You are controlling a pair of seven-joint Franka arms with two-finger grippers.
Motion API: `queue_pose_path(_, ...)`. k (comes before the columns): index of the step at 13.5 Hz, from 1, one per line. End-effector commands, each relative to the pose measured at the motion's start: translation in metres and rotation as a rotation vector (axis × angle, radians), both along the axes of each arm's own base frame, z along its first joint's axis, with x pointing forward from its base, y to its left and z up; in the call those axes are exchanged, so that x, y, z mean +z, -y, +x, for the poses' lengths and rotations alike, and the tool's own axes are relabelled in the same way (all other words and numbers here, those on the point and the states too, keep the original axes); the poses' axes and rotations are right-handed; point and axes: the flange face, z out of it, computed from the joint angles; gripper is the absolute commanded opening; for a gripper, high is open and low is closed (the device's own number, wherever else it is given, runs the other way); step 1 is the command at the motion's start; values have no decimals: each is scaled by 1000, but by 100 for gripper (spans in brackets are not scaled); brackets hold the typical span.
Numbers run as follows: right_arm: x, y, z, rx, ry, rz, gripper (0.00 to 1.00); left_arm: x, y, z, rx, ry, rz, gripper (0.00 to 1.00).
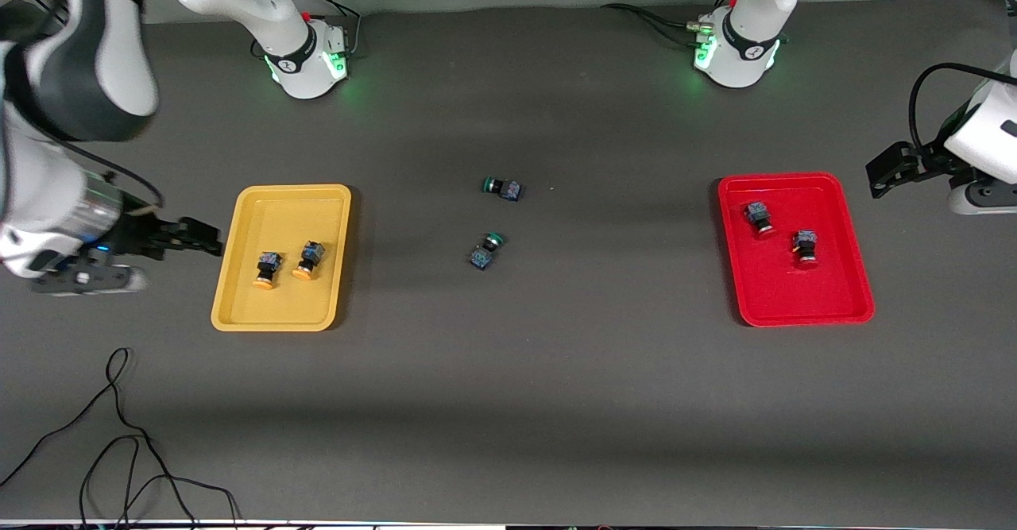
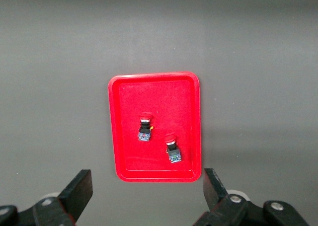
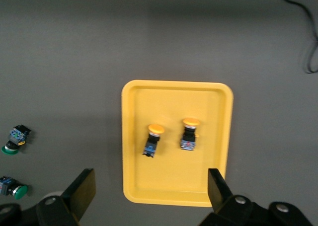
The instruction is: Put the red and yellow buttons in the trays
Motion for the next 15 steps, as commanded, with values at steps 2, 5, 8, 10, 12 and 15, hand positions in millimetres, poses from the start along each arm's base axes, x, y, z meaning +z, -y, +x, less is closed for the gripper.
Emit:
queue_pose_path(2, 30, 26, -25, -33, -11, 4, 100, 1, -4, 3, -16, -24, -8, 99)
queue_pose_path(5, 42, 26, -40, -92, -6, -38, 100, -2, -6, 3, -13, -34, -10, 99)
queue_pose_path(8, 43, 25, -45, -93, 9, -37, 100, -5, -25, 1, 28, -45, -41, 99)
queue_pose_path(10, 43, 29, -43, -100, 8, -39, 100, -8, -25, -1, 31, -55, -46, 99)
queue_pose_path(12, 47, 32, -41, -100, 11, -39, 100, -9, -24, -3, 30, -68, -47, 99)
queue_pose_path(15, 49, 35, -42, -103, 11, -39, 100, -9, -23, -3, 26, -75, -47, 99)
